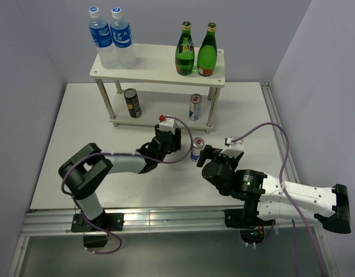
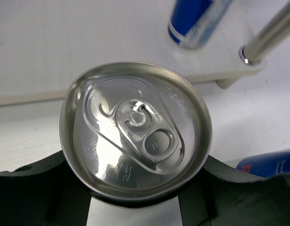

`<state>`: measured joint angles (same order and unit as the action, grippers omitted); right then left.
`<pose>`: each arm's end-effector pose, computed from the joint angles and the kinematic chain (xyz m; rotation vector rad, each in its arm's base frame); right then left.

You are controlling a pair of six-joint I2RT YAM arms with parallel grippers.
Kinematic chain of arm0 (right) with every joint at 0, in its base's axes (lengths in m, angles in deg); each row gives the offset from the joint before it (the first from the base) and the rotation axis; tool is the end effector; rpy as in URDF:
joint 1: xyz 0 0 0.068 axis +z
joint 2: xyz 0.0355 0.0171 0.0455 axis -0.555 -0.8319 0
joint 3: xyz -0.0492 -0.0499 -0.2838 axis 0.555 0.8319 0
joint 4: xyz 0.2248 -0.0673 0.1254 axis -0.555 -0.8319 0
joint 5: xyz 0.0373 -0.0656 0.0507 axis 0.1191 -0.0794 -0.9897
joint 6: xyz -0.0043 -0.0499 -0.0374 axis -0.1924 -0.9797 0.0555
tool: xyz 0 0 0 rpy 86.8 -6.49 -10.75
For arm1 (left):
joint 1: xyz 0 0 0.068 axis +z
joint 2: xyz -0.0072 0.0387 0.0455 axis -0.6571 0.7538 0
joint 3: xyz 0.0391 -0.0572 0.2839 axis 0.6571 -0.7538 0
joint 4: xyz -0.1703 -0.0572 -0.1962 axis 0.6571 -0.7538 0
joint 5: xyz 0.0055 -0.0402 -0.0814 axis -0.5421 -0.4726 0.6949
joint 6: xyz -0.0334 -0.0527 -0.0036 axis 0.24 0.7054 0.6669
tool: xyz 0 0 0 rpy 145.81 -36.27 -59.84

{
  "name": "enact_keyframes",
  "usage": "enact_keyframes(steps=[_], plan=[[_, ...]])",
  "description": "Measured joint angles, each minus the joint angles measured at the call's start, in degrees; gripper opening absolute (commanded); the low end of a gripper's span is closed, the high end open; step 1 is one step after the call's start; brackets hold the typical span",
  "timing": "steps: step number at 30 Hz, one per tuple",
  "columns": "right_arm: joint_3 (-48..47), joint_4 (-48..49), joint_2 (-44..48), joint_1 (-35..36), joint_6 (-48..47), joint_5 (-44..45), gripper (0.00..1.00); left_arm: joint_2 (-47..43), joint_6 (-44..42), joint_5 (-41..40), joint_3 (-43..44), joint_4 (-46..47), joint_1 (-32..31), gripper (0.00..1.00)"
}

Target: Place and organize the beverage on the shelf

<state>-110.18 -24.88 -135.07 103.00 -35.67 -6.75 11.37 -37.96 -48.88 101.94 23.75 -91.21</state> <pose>0.0947 0.1335 0.2785 0.2216 1.8968 0.2116 0.2572 -0.2744 0.1902 0.1710 1.8877 -0.3975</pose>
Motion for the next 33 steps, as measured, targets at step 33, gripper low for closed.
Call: enact_keyframes(steps=[33], plan=[[2.4,3.65,-2.34,-0.46,-0.59,-2.64,1.0,5.49,-4.96,1.05,17.2,-6.86,20.35,0.0]])
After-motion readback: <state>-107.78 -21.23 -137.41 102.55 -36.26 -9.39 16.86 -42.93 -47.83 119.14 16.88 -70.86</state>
